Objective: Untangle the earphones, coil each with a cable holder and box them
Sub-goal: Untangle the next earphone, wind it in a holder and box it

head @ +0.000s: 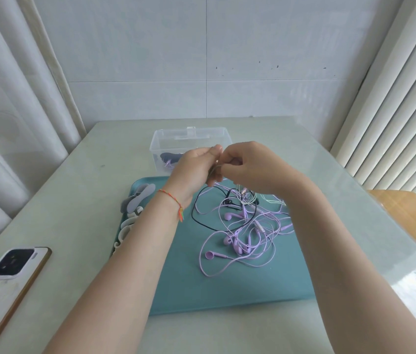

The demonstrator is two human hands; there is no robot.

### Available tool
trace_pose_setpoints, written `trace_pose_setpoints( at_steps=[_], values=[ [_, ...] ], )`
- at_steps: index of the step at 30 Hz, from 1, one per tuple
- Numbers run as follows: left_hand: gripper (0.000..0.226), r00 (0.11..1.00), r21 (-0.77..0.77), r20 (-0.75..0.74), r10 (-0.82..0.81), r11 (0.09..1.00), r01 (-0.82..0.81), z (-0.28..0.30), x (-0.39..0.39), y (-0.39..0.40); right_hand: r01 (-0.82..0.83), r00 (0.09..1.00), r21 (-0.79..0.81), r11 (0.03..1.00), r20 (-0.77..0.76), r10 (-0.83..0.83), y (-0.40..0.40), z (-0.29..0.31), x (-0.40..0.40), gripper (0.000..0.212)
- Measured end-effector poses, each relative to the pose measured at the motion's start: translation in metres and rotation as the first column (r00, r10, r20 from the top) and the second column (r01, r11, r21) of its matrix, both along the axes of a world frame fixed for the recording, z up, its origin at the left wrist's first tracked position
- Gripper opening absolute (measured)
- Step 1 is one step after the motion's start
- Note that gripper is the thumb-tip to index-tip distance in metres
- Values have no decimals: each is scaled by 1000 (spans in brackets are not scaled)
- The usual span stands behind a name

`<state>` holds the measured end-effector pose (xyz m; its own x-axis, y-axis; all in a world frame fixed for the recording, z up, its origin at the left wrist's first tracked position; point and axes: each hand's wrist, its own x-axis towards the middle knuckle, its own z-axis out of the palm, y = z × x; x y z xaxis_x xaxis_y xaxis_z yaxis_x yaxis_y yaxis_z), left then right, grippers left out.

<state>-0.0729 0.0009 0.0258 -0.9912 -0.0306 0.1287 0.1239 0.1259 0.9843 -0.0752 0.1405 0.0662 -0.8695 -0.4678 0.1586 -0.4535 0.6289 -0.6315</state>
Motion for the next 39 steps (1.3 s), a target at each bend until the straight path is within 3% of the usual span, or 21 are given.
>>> trace_pose_setpoints(
  at_steps=[5,9,12,20,27,29,31,33,36,39],
  values=[
    [38,994,-24,108,-10,1000,12,2,1,0,31,999,9,999,-37,-31,1,-2,-4,9],
    [50,973,-146,195,-123,977,153,5,3,-2,81,994,54,995,-76,-77,7,-4,-9,8],
    [36,955,-203,229,-189,950,236,6,5,-6,56,998,27,998,-30,-55,14,-4,-11,8],
    [31,985,-378,170,16,925,50,-6,-2,-11,67,994,-37,997,91,-64,33,-9,-22,11],
    [32,964,-520,102,247,839,-160,-16,-9,-22,287,958,-226,931,98,-271,48,-12,-36,14],
    [32,956,-519,97,276,834,-188,-18,-11,-24,423,903,-214,881,19,-429,54,-17,-42,15],
    [29,945,-547,91,315,808,-217,-18,-12,-24,598,775,-112,793,-172,-609,59,-22,-47,18],
    [28,933,-586,82,351,774,-240,-19,-13,-25,691,691,-11,723,-283,-665,59,-25,-47,27],
    [33,928,-634,71,366,735,-241,-19,-13,-27,699,692,63,713,-311,-651,57,-26,-46,32],
    [30,959,-653,104,264,745,-134,-12,-9,-23,538,815,8,843,-258,-518,48,-27,-48,32]
  ],
)
